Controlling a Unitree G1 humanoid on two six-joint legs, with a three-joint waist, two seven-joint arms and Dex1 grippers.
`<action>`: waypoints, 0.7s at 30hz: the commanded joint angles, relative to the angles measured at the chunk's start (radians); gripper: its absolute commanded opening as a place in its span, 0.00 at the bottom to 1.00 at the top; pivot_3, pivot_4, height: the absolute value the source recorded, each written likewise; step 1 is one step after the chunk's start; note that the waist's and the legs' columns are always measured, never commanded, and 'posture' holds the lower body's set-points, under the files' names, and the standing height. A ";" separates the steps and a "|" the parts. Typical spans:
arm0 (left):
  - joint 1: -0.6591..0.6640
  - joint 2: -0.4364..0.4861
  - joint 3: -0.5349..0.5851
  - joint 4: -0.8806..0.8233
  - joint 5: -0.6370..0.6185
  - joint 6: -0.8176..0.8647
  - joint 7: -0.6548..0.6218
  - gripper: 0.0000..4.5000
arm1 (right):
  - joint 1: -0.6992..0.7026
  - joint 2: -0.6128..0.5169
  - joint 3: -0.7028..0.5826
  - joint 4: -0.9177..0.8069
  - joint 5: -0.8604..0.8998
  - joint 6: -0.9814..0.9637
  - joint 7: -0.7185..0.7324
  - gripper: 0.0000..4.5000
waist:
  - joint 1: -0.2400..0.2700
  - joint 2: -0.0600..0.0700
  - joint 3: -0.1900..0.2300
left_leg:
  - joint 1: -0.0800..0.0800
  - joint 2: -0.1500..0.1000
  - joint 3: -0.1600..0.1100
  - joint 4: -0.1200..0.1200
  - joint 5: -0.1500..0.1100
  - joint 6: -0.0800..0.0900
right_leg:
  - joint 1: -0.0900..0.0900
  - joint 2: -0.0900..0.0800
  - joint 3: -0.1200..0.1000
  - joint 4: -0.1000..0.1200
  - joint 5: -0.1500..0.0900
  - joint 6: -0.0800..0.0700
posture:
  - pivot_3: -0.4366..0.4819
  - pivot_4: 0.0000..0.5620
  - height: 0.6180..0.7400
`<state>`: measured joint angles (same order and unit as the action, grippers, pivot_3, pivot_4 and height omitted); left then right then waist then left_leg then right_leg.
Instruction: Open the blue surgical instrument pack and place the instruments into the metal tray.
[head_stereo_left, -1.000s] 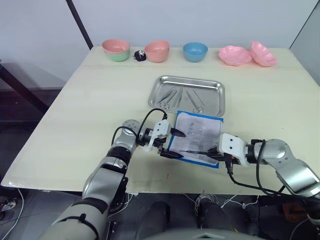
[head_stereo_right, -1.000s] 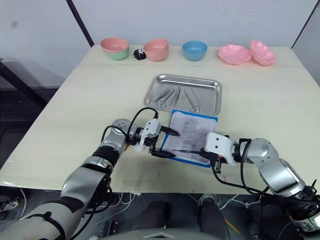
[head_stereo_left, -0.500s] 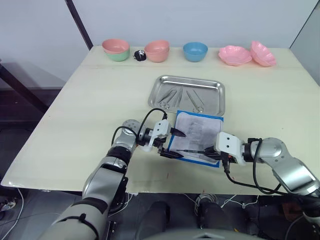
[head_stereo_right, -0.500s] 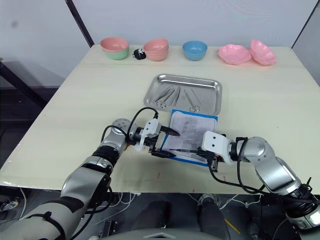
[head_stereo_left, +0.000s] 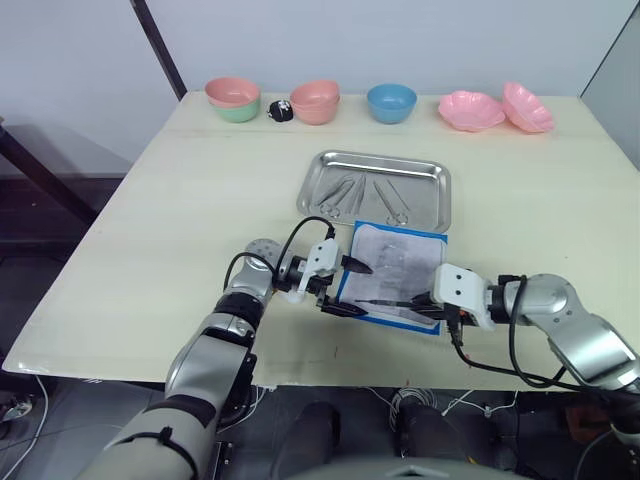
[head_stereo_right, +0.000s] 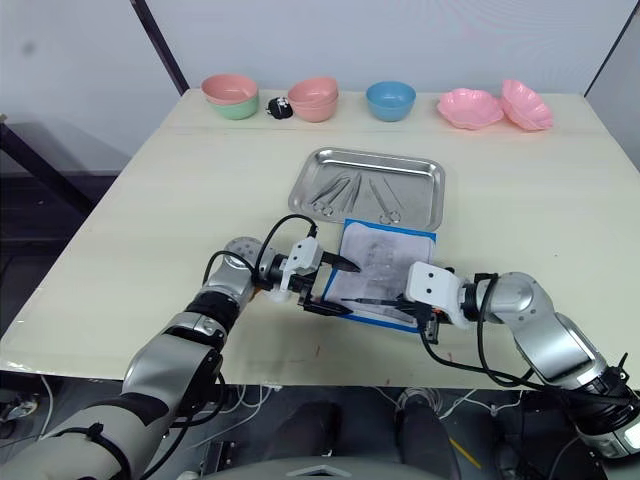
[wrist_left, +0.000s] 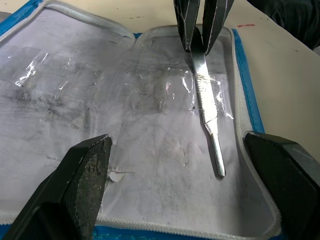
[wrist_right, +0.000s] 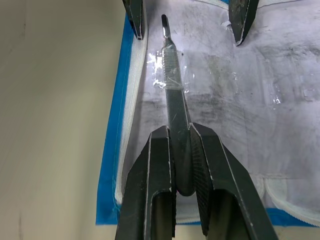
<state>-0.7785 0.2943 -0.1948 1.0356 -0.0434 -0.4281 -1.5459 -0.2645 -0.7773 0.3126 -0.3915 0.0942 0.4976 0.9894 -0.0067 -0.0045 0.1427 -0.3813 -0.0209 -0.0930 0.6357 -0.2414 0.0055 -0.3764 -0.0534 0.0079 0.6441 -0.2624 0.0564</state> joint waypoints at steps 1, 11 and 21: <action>0.062 0.006 -0.040 0.073 0.059 0.040 0.009 1.00 | -0.032 -0.033 -0.081 -0.049 0.013 -0.031 0.001 0.01 | 0.000 0.000 0.000 | 0.000 0.000 0.000 0.000 0.000 0.000 | 0.000 0.000 0.000 0.000 0.000 0.000 | 0.48 0.27 1.00; 0.059 0.003 -0.039 0.078 0.059 0.038 0.013 1.00 | 0.041 -0.120 -0.157 -0.043 0.048 -0.064 0.021 0.01 | 0.004 0.000 0.000 | 0.000 0.000 0.000 0.000 0.000 0.000 | 0.000 0.000 0.000 0.000 0.000 0.000 | 0.48 0.27 1.00; 0.063 0.001 -0.037 0.077 0.058 0.040 0.014 1.00 | 0.201 -0.213 -0.323 -0.035 0.122 -0.156 0.089 0.01 | 0.006 -0.002 0.003 | -0.001 0.000 0.001 0.000 0.000 0.000 | 0.000 -0.001 0.000 0.000 0.000 0.000 | 0.48 0.27 1.00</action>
<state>-0.7776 0.2873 -0.1944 1.0355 -0.0434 -0.4280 -1.5424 -0.0632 -0.9723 0.0486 -0.4008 0.1933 0.3688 1.0657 -0.0005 -0.0063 0.1458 -0.3819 -0.0211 -0.0922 0.6357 -0.2414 0.0055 -0.3762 -0.0540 0.0081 0.6439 -0.2624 0.0564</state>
